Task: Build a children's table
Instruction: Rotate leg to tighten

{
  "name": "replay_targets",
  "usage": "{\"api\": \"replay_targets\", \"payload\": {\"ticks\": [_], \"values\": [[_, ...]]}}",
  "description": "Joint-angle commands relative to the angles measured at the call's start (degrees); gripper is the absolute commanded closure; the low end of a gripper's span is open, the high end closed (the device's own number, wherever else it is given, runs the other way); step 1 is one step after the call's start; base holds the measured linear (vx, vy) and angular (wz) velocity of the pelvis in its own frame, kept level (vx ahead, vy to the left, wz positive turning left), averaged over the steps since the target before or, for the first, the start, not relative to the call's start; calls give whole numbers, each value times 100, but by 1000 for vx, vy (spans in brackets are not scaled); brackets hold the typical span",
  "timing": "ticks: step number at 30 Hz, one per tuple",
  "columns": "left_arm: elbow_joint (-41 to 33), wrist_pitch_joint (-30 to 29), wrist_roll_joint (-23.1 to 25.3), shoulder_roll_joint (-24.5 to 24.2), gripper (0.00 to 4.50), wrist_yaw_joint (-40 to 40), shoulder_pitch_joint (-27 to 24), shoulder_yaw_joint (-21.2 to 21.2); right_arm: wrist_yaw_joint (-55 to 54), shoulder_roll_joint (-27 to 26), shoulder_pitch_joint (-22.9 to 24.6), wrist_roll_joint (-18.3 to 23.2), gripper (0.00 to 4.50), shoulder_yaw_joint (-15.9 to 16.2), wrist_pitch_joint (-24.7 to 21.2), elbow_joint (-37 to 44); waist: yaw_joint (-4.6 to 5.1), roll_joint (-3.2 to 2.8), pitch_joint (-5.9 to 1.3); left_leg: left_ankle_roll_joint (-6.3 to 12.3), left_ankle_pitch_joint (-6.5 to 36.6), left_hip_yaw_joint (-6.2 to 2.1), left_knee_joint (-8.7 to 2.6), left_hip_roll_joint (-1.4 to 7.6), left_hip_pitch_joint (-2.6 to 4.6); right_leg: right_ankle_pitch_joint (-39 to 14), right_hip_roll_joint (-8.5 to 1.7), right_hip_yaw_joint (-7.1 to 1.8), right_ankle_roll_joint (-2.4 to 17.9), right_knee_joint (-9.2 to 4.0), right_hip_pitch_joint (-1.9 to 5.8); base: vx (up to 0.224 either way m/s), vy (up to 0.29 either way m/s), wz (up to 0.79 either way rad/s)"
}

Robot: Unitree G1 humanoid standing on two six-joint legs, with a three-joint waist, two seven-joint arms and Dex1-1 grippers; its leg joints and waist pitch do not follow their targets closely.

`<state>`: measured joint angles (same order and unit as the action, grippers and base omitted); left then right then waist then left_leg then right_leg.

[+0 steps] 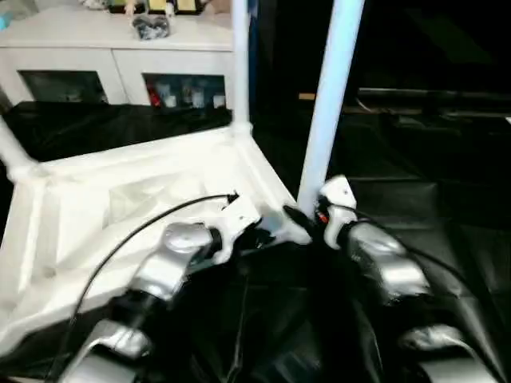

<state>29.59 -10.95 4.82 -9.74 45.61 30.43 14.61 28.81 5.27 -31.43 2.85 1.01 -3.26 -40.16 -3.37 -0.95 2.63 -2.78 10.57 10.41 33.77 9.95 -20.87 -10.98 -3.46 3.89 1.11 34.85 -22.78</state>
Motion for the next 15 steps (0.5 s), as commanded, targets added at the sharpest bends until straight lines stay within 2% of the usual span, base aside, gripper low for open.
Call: {"api": "replay_targets", "payload": {"ticks": [1, 3, 5, 8, 10, 12, 15], "values": [[-65, 118, -54, 420, 450, -478, 335, 49, 10, -577, 126, 42, 250, 404, -320, -455, 6, -2, -249, -5, 2023, -205, -461, 321, 96, -2992, -555, -291, 657, -682, 150, 0, 0, 0], [-20, 162, -27, 449, 450, -489, 357, 66, 23, -633, 76, 46, 250, 389, -245, -484, -2, 2, -264, 20, 1993, -206, -466, 326, 81, -2778, -556, -302, 699, -661, 166, 0, 0, 0], [67, 248, -6, 487, 450, -450, 392, 109, 120, -738, 8, 32, 195, 365, -20, -537, -7, 4, -274, 52, 1931, -195, -467, 335, 67, -2522, -559, -313, 783, -635, 172, 0, 0, 0], [-62, 250, -49, 373, 450, -184, 303, 153, 547, -714, 59, 179, 172, 365, -22, -409, -17, 9, -273, 122, 1832, -185, -470, 335, 48, -2246, -554, -318, 904, -599, 203, 0, 0, 0], [-93, 265, -58, 307, 450, -69, 274, 161, 688, -629, 73, 175, 160, 403, -2, -384, -18, 25, -276, 153, 1744, -175, -464, 337, 43, -2202, -562, -323, 933, -594, 210, 0, 0, 0], [-137, 304, -76, 232, 450, 61, 231, 164, 845, -529, 83, 196, 126, 401, -11, -365, -18, 18, -276, 172, 1697, -174, -463, 339, 35, -2183, -563, -324, 945, -593, 216, 0, 0, 0], [-308, 325, -184, 32, 450, 380, 106, 135, 1294, -227, 121, 217, 120, 439, 15, -268, -28, 31, -287, 246, 1562, -163, -452, 343, 17, -1991, -562, -325, 996, -567, 238, 0, 0, 0]]}}
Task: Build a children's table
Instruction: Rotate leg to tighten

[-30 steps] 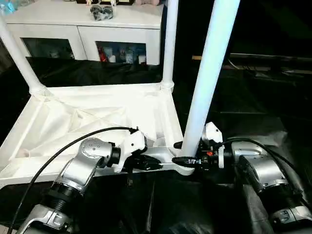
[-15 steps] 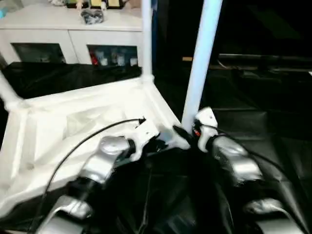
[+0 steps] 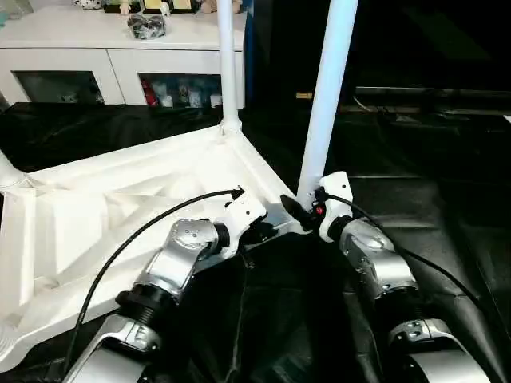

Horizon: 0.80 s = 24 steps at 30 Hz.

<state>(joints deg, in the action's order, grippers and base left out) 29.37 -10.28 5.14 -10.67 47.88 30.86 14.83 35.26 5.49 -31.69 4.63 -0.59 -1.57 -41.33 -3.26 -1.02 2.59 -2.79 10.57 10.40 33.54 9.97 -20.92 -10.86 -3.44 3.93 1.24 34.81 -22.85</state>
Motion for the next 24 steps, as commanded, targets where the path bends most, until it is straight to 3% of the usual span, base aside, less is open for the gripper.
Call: {"api": "replay_targets", "payload": {"ticks": [1, 4, 9, 16, 18, 21, 24], "values": [[-336, 274, -250, 66, 450, 242, 28, 103, 786, -165, 155, 52, 109, 605, -152, -125, -38, 35, -295, 262, 1454, -166, -424, 349, 6, -1843, -569, -331, 1030, -533, 264, 0, 0, 0], [-493, 275, -353, -127, 450, 511, -77, 58, 1136, 141, 171, -35, 73, 667, -77, -67, -40, 31, -305, 326, 1306, -151, -405, 349, 7, -1578, -559, -325, 1140, -508, 262, 0, 0, 0], [-713, 325, -475, -442, 450, 919, -214, 14, 1756, 655, 236, -75, 73, 698, 22, 44, -73, 18, -329, 472, 975, -125, -364, 355, -3, -797, -533, -317, 1381, -421, 283, 0, 0, 0], [-1015, 305, -768, -826, 450, 1621, -405, -17, 2740, 1192, 387, 111, 73, 684, 43, 315, -154, 14, -299, 421, 1235, -118, -383, 375, 23, -1393, -528, -306, 1278, -464, 266, 0, 0, 0], [-1089, 258, -834, -912, 450, 1761, -452, -22, 2948, 1281, 409, 235, 106, 705, -1, 387, -173, 15, -297, 393, 1281, -122, -387, 380, 30, -1497, -537, -311, 1252, -473, 266, 0, 0, 0], [-1176, 210, -924, -1024, 450, 1968, -511, -3, 3194, 1332, 445, 377, 112, 713, -99, 518, -207, 15, -309, 425, 1146, -120, -381, 382, 21, -1314, -524, -311, 1254, -445, 267, 0, 0, 0], [-1210, 190, -960, -1087, 450, 2075, -541, 11, 3348, 1341, 476, 405, 148, 727, -122, 589, -209, 16, -317, 442, 1082, -117, -371, 375, 15, -1193, -523, -304, 1302, -433, 266, 0, 0, 0]]}}
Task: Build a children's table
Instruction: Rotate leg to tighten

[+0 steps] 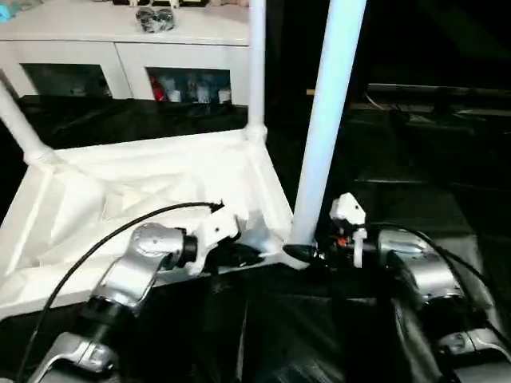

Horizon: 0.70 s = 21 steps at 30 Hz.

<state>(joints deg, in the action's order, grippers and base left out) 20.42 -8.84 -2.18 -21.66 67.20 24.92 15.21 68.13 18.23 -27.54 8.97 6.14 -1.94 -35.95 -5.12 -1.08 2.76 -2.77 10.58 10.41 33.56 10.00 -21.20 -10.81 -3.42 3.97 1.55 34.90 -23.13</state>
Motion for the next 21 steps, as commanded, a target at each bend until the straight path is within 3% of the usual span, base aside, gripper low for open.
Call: {"api": "replay_targets", "payload": {"ticks": [1, 4, 10, 14, 16, 17, 21], "values": [[-353, 34, -238, -23, 450, 199, 22, -24, 138, 69, 96, -17, 151, 68, -80, 107, -24, 26, -329, 428, 1104, -119, -375, 369, 44, -1237, -524, -306, 1270, -445, 296, 0, 0, 0], [-385, 17, -252, -74, 450, 231, -15, -28, 203, 61, 136, -30, 182, 144, -103, 163, -24, 28, -327, 406, 1102, -123, -381, 368, 48, -1315, -527, -306, 1236, -453, 294, 0, 0, 0], [-310, 113, -152, -32, 450, -9, 2, -34, 126, 1, 223, -73, 194, 257, -86, 211, -19, 34, -330, 381, 1083, -123, -376, 362, 47, -1325, -526, -310, 1214, -455, 298, 0, 0, 0], [157, 150, 188, 388, 450, -1016, 285, -117, -1319, -397, 103, -481, 194, 127, 20, -316, 10, 36, -312, 307, 1161, -127, -387, 353, 75, -1428, -527, -315, 1206, -487, 272, 0, 0, 0], [211, 129, 231, 487, 450, -1175, 334, -118, -1713, -502, 56, -559, 196, 83, 14, -463, 39, 50, -298, 159, 1341, -147, -408, 331, 72, -1907, -543, -309, 1068, -519, 288, 0, 0, 0], [309, 60, 316, 726, 450, -1485, 443, -81, -2557, -778, -51, -615, 196, -64, -22, -724, 46, 44, -301, 124, 1310, -156, -417, 336, 64, -1971, -558, -314, 1026, -524, 287, 0, 0, 0], [496, 4, 459, 1101, 450, -1995, 618, -14, -3652, -1223, -211, -585, 196, -293, -121, -1013, 106, 19, -298, 41, 1488, -163, -421, 333, 91, -2090, -551, -323, 946, -553, 255, 0, 0, 0]]}}
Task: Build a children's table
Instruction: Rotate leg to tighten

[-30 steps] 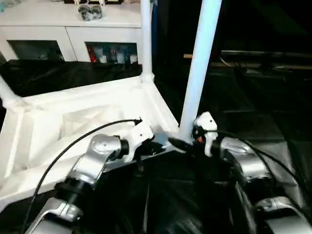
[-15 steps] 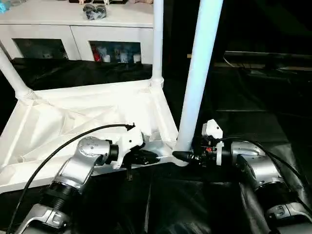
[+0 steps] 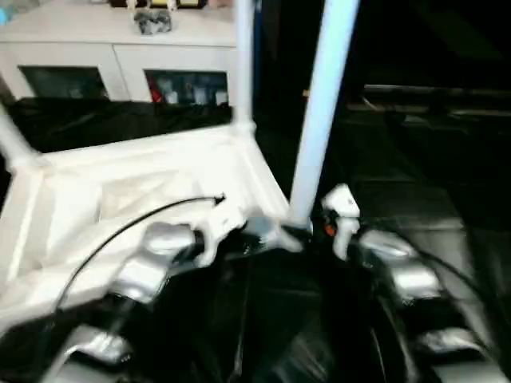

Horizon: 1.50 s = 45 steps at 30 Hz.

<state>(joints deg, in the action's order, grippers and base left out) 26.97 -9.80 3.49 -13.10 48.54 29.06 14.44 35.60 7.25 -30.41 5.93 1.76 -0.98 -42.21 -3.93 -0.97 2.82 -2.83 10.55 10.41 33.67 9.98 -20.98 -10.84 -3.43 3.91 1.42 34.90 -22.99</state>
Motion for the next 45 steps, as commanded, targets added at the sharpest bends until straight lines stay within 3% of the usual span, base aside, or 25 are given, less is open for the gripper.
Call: {"api": "replay_targets", "payload": {"ticks": [1, 3, 5, 6, 8, 9, 15, 20, 25, 26, 29, 31, 33, 34, 36, 45], "values": [[-134, 103, -100, 280, 450, -186, 220, 69, -501, -170, 61, -285, 196, 128, -214, -410, -12, 11, -310, 70, 1492, -157, -424, 331, 73, -2042, -549, -320, 963, -560, 236, 0, 0, 0], [-5, 124, 23, 520, 450, -490, 313, 157, -1027, -435, -36, -383, 196, 139, -207, -511, 3, -16, -307, 69, 1489, -156, -428, 326, 61, -1947, -534, -324, 972, -554, 230, 0, 0, 0], [87, 159, 89, 724, 450, -674, 365, 225, -1292, -638, -145, -517, 196, 246, -110, -610, 17, -3, -311, 69, 1471, -161, -434, 323, 49, -1879, -535, -317, 974, -548, 248, 0, 0, 0], [118, 183, 104, 763, 450, -704, 373, 233, -1330, -691, -179, -550, 196, 273, -39, -659, 10, -41, -320, 69, 1469, -165, -426, 323, 47, -1851, -548, -320, 983, -540, 254, 0, 0, 0], [123, 219, 102, 802, 450, -609, 363, 280, -1366, -793, -226, -529, 196, 252, 126, -712, 24, -28, -321, 118, 1499, -154, -419, 315, 41, -1812, -542, -321, 989, -549, 255, 0, 0, 0], [125, 222, 102, 803, 450, -604, 363, 282, -1373, -799, -230, -530, 161, 251, 138, -717, 21, -35, -329, 142, 1464, -157, -421, 326, 40, -1737, -548, -324, 1007, -536, 255, 0, 0, 0], [-66, 409, -2, 480, 450, -62, 185, 297, -795, -514, -184, -304, 98, 156, 282, -553, 19, -38, -345, 263, 1293, -149, -408, 332, 20, -1359, -534, -321, 1110, -490, 279, 0, 0, 0], [-236, 467, -143, 235, 450, 331, 50, 256, -412, -141, -193, -296, 90, 173, 368, -512, -13, -62, -357, 342, 1161, -128, -378, 344, 46, -1027, -536, -323, 1280, -463, 277, 0, 0, 0], [-319, 503, -278, -12, 450, 729, -18, 201, 709, 311, 9, -223, 90, 382, 463, -157, -60, -57, -338, 392, 1233, -123, -381, 347, 23, -1181, -534, -318, 1247, -469, 304, 0, 0, 0], [-336, 518, -315, -74, 450, 858, -25, 191, 1059, 423, 77, -168, 90, 423, 439, -32, -69, -88, -334, 383, 1233, -129, -387, 352, 23, -1207, -535, -318, 1239, -467, 301, 0, 0, 0], [-421, 482, -428, -227, 450, 1151, -57, 165, 1754, 678, 233, -26, 90, 519, 396, 267, -130, -62, -334, 432, 1239, -115, -377, 356, 30, -1288, -519, -315, 1184, -473, 299, 0, 0, 0], [-509, 445, -528, -379, 450, 1399, -99, 139, 2262, 882, 321, 128, 126, 594, 369, 447, -141, -63, -332, 455, 1229, -116, -380, 372, 25, -1335, -526, -312, 1193, -475, 289, 0, 0, 0], [-541, 437, -569, -455, 450, 1490, -118, 136, 2448, 960, 340, 170, 126, 623, 346, 501, -136, -63, -330, 450, 1216, -118, -380, 365, 19, -1364, -523, -308, 1205, -475, 286, 0, 0, 0], [-587, 405, -632, -560, 450, 1651, -150, 126, 2732, 1068, 373, 221, 129, 669, 280, 598, -136, -19, -327, 453, 1240, -113, -381, 363, 26, -1445, -512, -304, 1192, -486, 280, 0, 0, 0], [-632, 385, -676, -670, 450, 1810, -186, 123, 2997, 1159, 410, 262, 165, 730, 227, 717, -150, -42, -326, 461, 1210, -121, -383, 372, 25, -1459, -522, -306, 1203, -473, 277, 0, 0, 0], [-718, 308, -783, -909, 450, 2129, -264, 124, 3388, 1294, 461, 198, 196, 933, 179, 888, -161, -45, -330, 440, 1146, -124, -378, 364, 21, -1455, -523, -302, 1201, -469, 273, 0, 0, 0]]}}
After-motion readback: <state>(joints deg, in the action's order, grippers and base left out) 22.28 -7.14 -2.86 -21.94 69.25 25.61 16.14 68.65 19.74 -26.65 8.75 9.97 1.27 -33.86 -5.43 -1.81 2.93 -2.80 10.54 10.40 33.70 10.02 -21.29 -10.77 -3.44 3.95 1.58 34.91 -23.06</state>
